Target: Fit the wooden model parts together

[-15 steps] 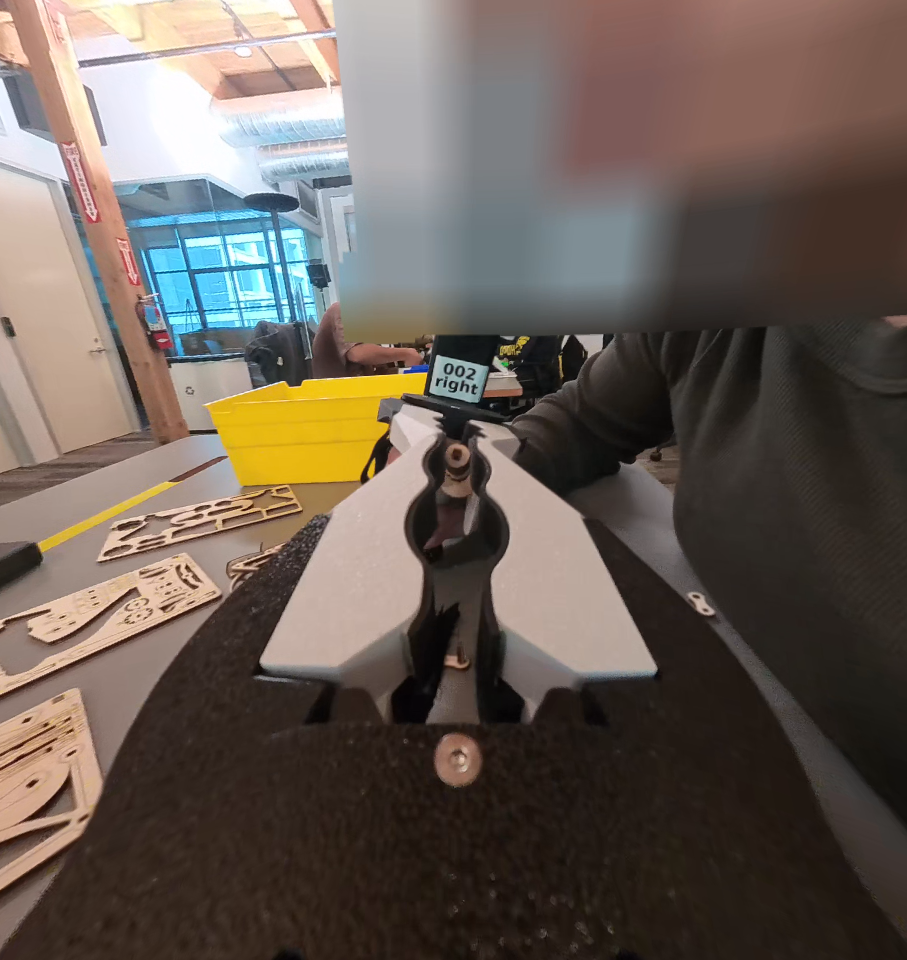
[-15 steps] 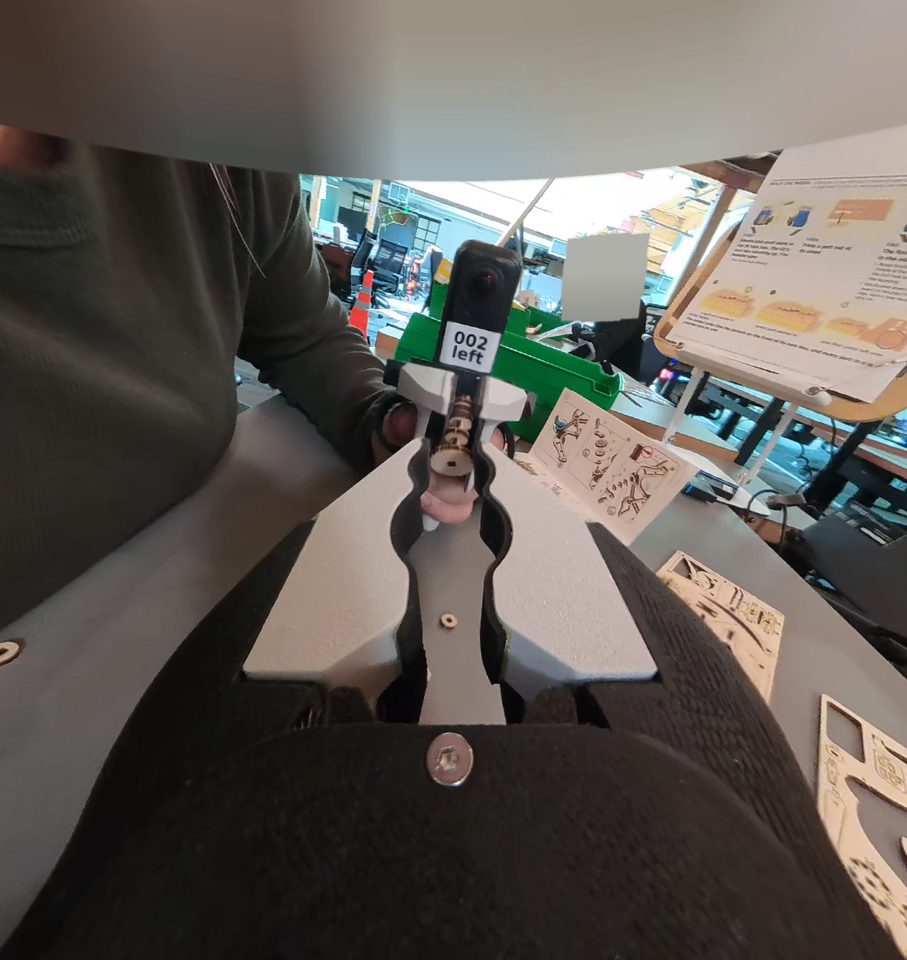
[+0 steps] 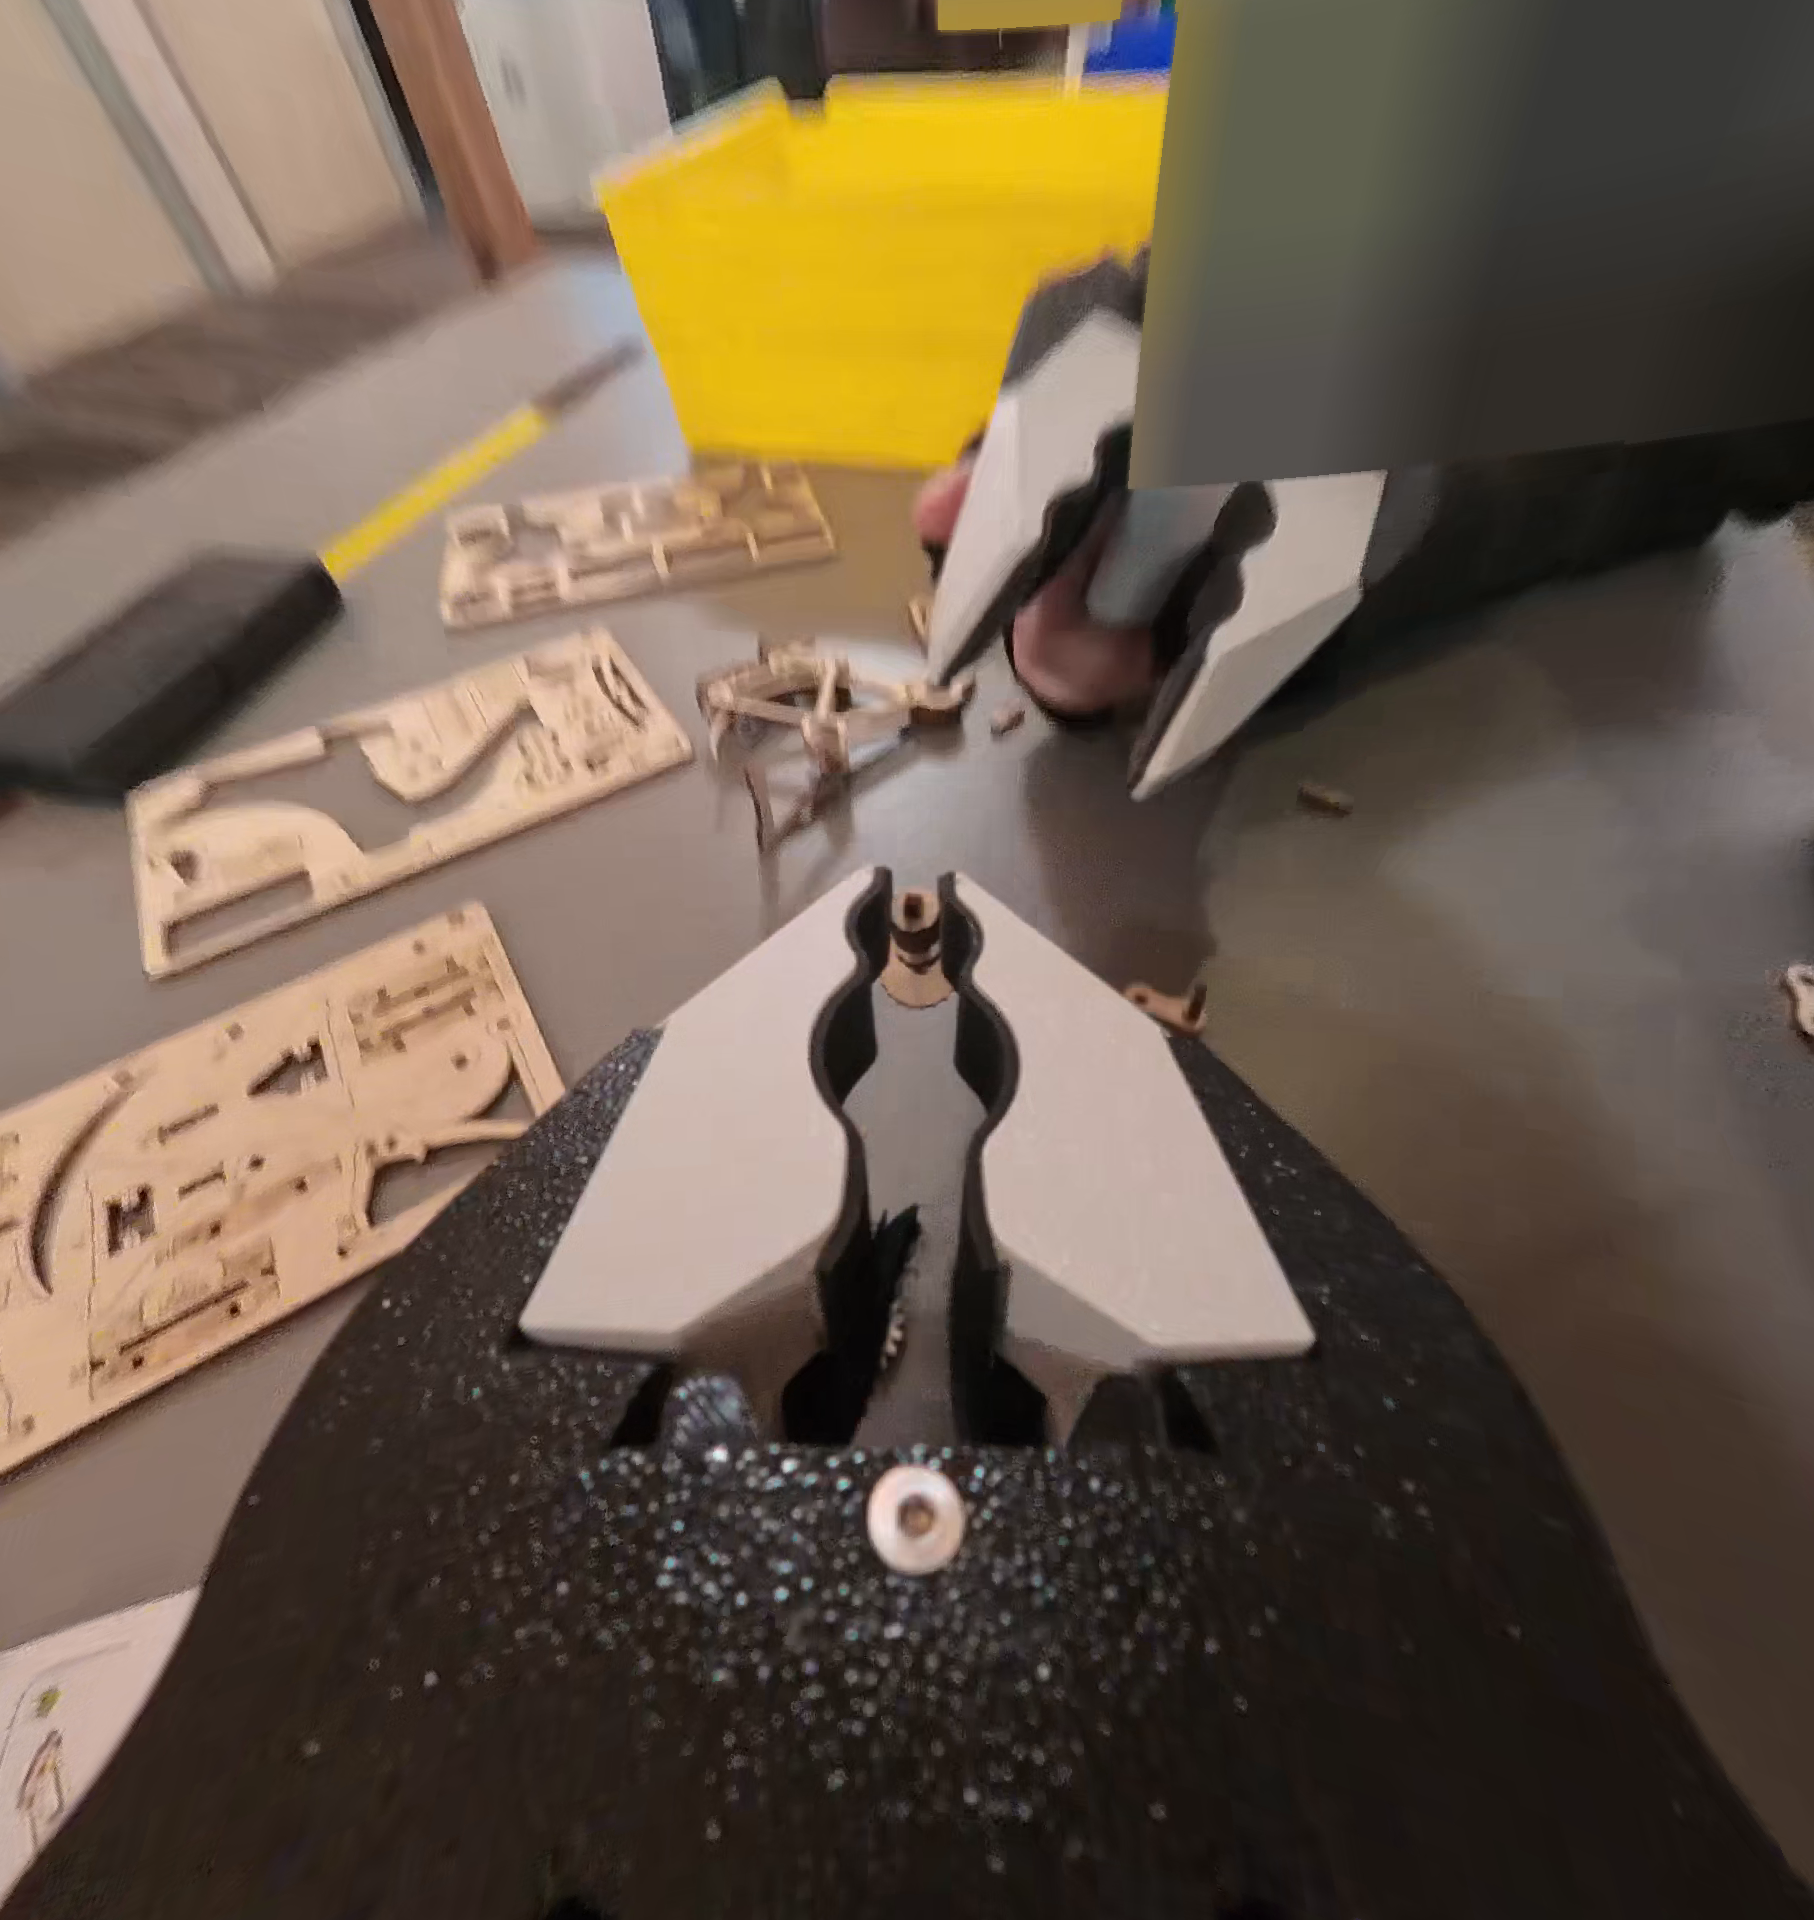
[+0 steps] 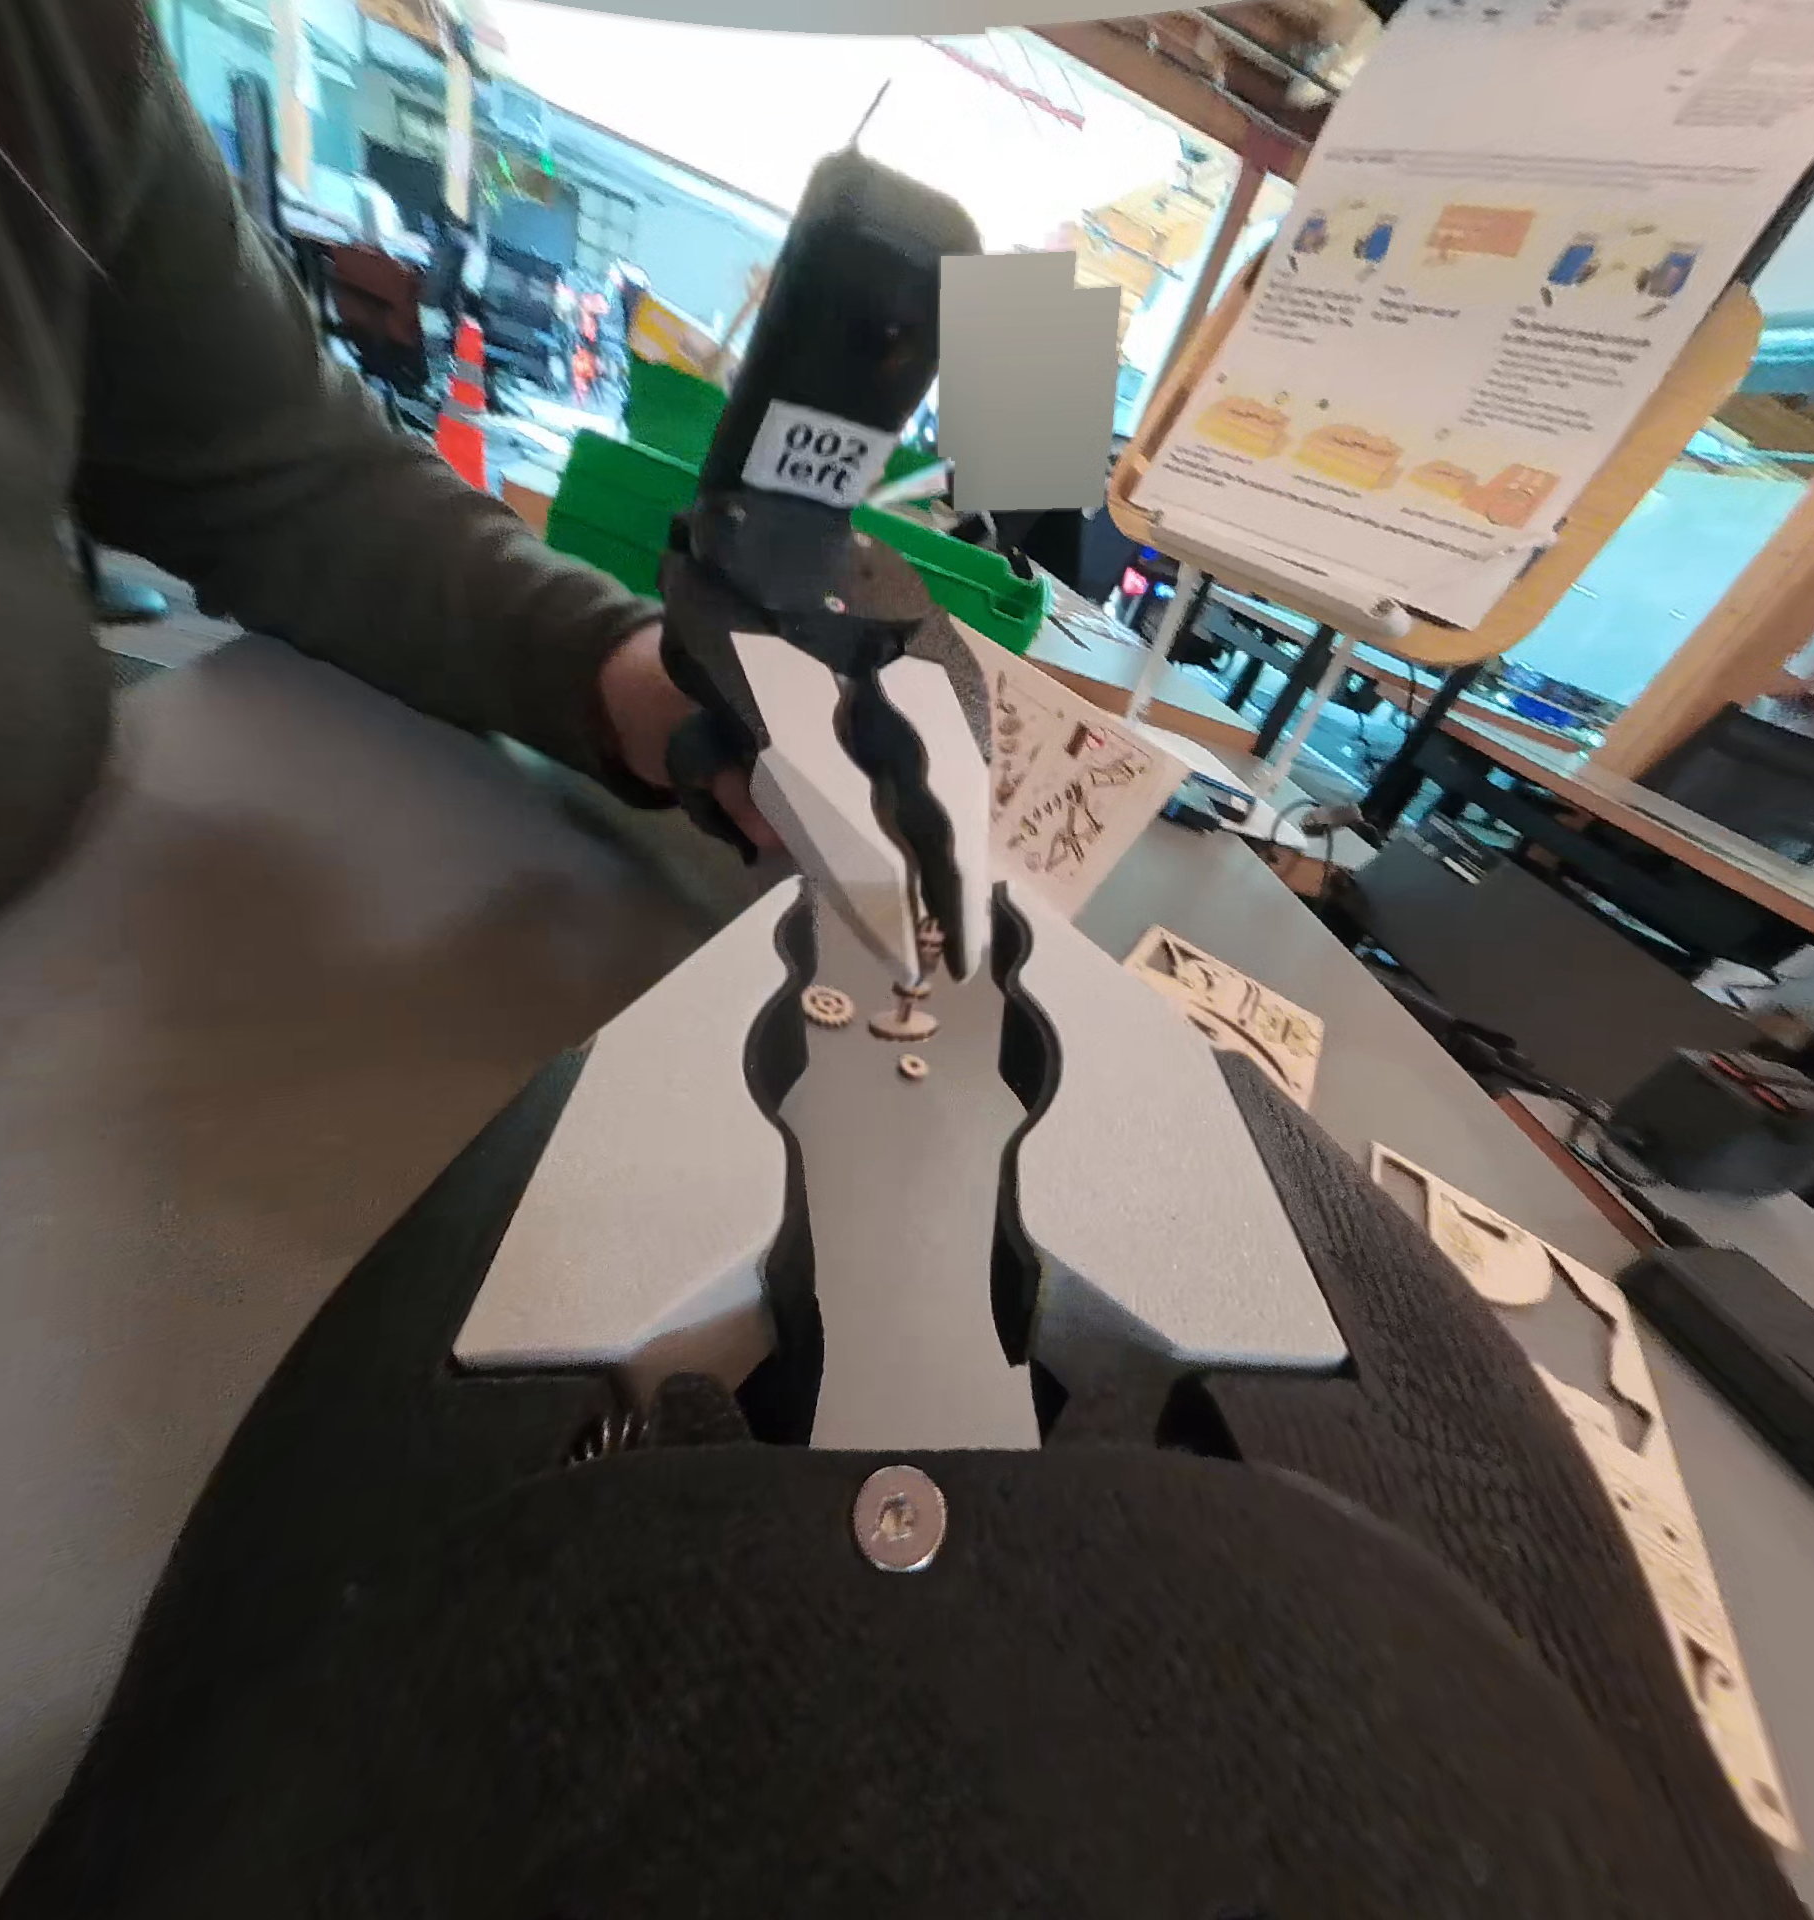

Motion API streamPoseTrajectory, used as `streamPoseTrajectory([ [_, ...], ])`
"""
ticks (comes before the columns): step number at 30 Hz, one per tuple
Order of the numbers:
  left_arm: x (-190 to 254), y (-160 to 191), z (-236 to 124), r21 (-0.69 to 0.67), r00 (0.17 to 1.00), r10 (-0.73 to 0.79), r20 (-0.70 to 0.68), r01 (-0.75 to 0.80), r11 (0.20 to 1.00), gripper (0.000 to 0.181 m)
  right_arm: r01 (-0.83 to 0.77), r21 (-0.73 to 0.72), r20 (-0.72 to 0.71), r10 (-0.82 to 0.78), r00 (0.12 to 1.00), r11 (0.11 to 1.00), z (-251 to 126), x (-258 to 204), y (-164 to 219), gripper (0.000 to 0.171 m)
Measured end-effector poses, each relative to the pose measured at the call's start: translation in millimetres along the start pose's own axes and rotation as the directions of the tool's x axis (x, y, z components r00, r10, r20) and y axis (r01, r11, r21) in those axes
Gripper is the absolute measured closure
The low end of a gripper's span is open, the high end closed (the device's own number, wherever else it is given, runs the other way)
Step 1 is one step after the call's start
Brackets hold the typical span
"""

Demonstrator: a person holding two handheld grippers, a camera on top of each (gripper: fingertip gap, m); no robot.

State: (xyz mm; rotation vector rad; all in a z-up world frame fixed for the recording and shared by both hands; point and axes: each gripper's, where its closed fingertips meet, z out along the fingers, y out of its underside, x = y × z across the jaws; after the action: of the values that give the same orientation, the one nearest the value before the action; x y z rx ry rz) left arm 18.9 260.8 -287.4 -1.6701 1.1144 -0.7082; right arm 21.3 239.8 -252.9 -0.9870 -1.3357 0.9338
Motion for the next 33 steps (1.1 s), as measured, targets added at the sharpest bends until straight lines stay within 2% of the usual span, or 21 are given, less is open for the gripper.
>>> streamPoseTrajectory([
  [4, 7, 37, 23, -0.266, 0.995, -0.064, -0.074, 0.042, 0.963, 0.174, -0.024, -0.079, -0.060, 0.020, 0.998, 0.997, 1, 16, 12, 0.144],
  [8, 4, 36, 33, -0.317, 0.998, -0.020, -0.063, -0.001, 0.948, 0.174, -0.096, -0.156, -0.057, 0.088, 0.994, 0.983, -2, 24, 25, 0.152],
  [16, 4, 39, 30, -0.303, 0.999, 0.023, -0.049, -0.036, 0.952, 0.170, -0.195, -0.318, 0.090, 0.235, 0.968, 0.928, -3, 9, 47, 0.150],
  [19, 7, 42, 25, -0.316, 0.998, 0.015, -0.056, -0.032, 0.948, 0.157, -0.202, -0.381, 0.124, 0.266, 0.956, 0.902, -1, 1, 55, 0.149],
  [23, 9, 39, 14, -0.290, 0.999, 0.014, -0.051, -0.028, 0.957, 0.147, -0.206, -0.474, 0.090, 0.280, 0.956, 0.856, 6, -1, 70, 0.148],
  [29, 9, 42, 10, -0.286, 0.998, 0.046, -0.039, -0.056, 0.956, 0.149, -0.188, -0.525, 0.082, 0.268, 0.960, 0.830, 13, -2, 79, 0.163],
  [33, 5, 46, 15, -0.316, 0.996, 0.092, -0.024, -0.094, 0.944, 0.161, -0.158, -0.549, 0.115, 0.261, 0.958, 0.821, 15, -3, 78, 0.164],
])
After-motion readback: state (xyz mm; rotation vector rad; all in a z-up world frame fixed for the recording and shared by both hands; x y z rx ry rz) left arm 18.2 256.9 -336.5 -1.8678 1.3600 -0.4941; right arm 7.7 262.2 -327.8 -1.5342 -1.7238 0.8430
